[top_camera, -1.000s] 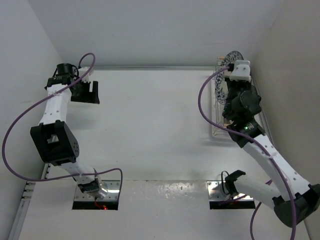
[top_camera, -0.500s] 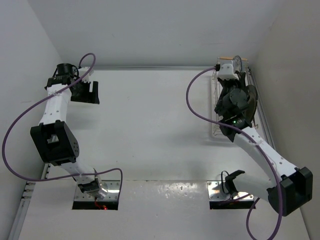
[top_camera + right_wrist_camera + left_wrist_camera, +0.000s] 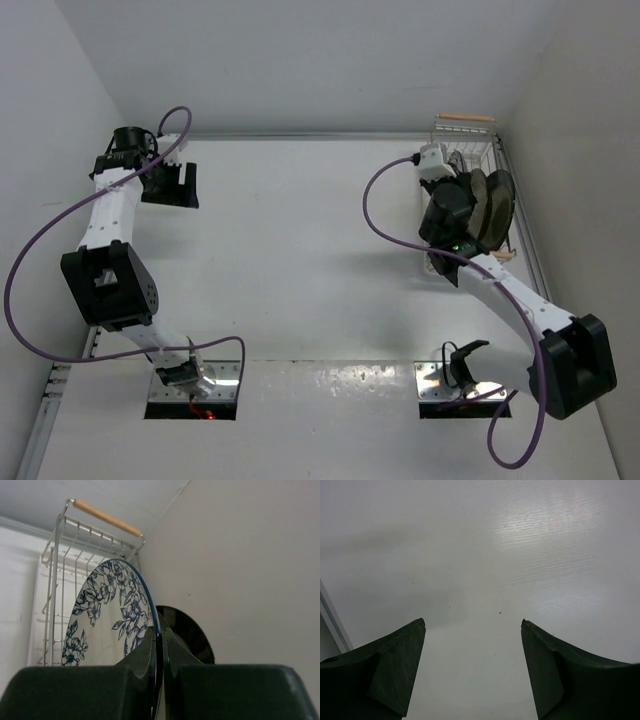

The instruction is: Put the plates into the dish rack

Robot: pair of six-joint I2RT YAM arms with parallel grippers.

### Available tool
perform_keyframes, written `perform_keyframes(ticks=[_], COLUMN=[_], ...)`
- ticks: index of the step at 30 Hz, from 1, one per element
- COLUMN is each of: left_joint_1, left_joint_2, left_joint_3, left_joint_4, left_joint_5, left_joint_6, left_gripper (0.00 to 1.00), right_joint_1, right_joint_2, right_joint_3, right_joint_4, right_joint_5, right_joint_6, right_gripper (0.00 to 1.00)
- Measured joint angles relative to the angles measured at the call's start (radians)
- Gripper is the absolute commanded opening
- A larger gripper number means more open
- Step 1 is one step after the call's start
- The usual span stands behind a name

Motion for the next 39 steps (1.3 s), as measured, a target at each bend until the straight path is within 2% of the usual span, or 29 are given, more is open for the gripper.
perform_keyframes(ticks=[15,17,18,25,30,31,33,34,36,39], left_joint_1=[0.0,0.0,0.0,0.006,0.006,0.006,0.006,0.006,0.006,0.006], left_joint_2=[0.0,0.0,0.0,0.0,0.0,0.0,0.0,0.0,0.0,-0.002], left_joint_3=[0.0,0.0,0.0,0.0,0.0,0.0,0.0,0.0,0.0,-0.002], left_joint_4=[0.0,0.0,-0.001,-0.001,-0.001,-0.001,-0.001,-0.001,-0.001,0.001], left_joint_5=[0.0,0.0,0.0,0.0,0.0,0.0,0.0,0.0,-0.002,-0.018], left_joint_6=[0.0,0.0,0.0,0.0,0.0,0.0,0.0,0.0,0.0,0.0], left_gripper=[0.82,0.82,0.82,0.82,0.82,0.82,0.82,0.82,0.82,0.82], right_joint_1=[-0.001,0.0,0.0,-0.003,-0.003,-0.003,-0.003,-0.002,-0.002,-0.002], right_joint_2=[0.039,0.035,0.031,0.023,0.015,0.015,0.015,0.015,0.009,-0.036], right_joint_3=[-0.06,-0.076,-0.078,-0.081,-0.036,-0.012,0.048,0.089,0.167,0.286], right_joint_4=[-0.039,-0.035,-0.036,-0.05,-0.113,-0.133,-0.177,-0.201,-0.267,-0.41], right_joint_5=[-0.016,-0.013,-0.016,-0.05,-0.097,-0.108,-0.129,-0.134,-0.15,-0.218], right_joint_6=[0.068,0.076,0.084,0.121,0.127,0.123,0.115,0.113,0.131,0.226], right_gripper=[0.0,0.05,0.11,0.41,0.58,0.66,0.75,0.87,1.0,1.0])
